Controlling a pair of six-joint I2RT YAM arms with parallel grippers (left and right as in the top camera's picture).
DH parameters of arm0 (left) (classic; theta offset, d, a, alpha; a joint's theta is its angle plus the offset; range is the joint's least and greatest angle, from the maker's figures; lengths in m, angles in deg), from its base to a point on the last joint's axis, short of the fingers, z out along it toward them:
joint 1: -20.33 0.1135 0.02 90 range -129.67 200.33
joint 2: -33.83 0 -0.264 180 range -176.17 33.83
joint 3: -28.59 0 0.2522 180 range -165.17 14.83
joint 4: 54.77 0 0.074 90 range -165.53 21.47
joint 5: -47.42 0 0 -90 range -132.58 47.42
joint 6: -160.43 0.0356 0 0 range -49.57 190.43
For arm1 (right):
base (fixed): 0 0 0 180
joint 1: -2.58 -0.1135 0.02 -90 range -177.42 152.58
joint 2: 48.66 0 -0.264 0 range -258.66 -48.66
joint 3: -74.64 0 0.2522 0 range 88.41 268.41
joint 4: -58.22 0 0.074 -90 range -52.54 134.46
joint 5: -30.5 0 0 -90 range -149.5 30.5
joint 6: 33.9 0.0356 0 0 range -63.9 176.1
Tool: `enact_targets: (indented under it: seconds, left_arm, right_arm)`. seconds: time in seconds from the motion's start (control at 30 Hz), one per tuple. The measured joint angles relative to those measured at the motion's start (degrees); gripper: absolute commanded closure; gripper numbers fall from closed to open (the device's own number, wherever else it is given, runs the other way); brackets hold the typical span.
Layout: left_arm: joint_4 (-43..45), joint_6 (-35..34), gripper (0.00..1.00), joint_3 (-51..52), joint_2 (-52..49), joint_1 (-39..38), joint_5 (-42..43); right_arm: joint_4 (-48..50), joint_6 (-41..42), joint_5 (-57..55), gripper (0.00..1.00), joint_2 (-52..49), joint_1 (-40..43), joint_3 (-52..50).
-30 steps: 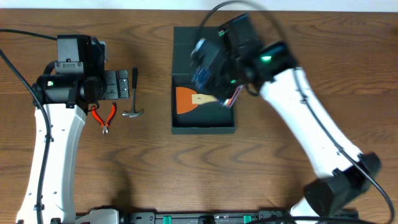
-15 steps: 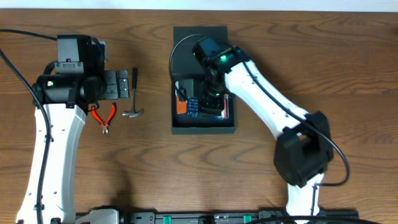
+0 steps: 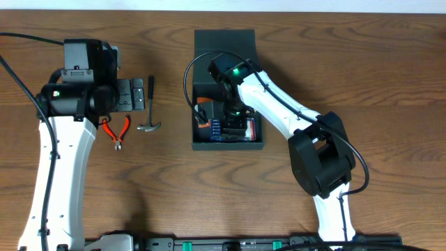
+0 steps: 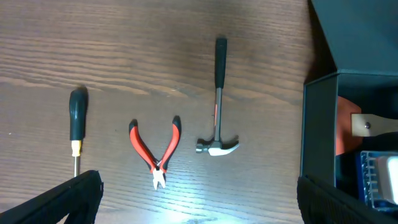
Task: Pack container
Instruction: 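Place the screwdriver case into the box and retract the right arm, then move the left gripper to the claw hammer and grasp its handle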
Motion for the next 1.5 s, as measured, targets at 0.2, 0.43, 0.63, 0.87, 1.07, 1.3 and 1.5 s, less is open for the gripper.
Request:
enact_targets:
  seconds: [0.2,0.43,0.63,0.87,1.07,1.3,1.5]
  left_arm:
    - [0.00,0.00,0.02,0.00,0.00,0.00,0.00]
    - [0.00,0.00,0.02,0.00,0.00,0.00,-0.02]
    - [0.00,0.00,0.02,0.00,0.00,0.00,0.00]
    - [0.02,-0.07,0.02,0.00,0.00,0.00,0.07]
    - [0.24,-0.90,0.02,0.00,-0.11,0.00,3.54]
    - [0.42,-2.27,0.02,-0.04,-4.85,0.00,6.82]
    - [3.54,-2.89,0.02,-0.11,-16.85,0.00,7.52]
  right_arm:
    - [-2.86,2.19,-5.99,0.01,0.90,-0.13,1.86]
    - [-3.19,2.93,-2.43,0.02,9.18,-0.17,5.49]
    - [-4.33,3.50,-0.37,0.14,12.15,-0.17,6.45]
    - [-1.66,9.94,-6.91,0.01,11.85,2.60,6.43]
    - [3.23,27.21,-7.04,0.01,11.82,17.22,6.45]
    - [5.44,45.09,0.20,0.01,11.80,36.39,5.42]
    - [5.40,50.73,5.86,0.01,11.80,40.92,2.21]
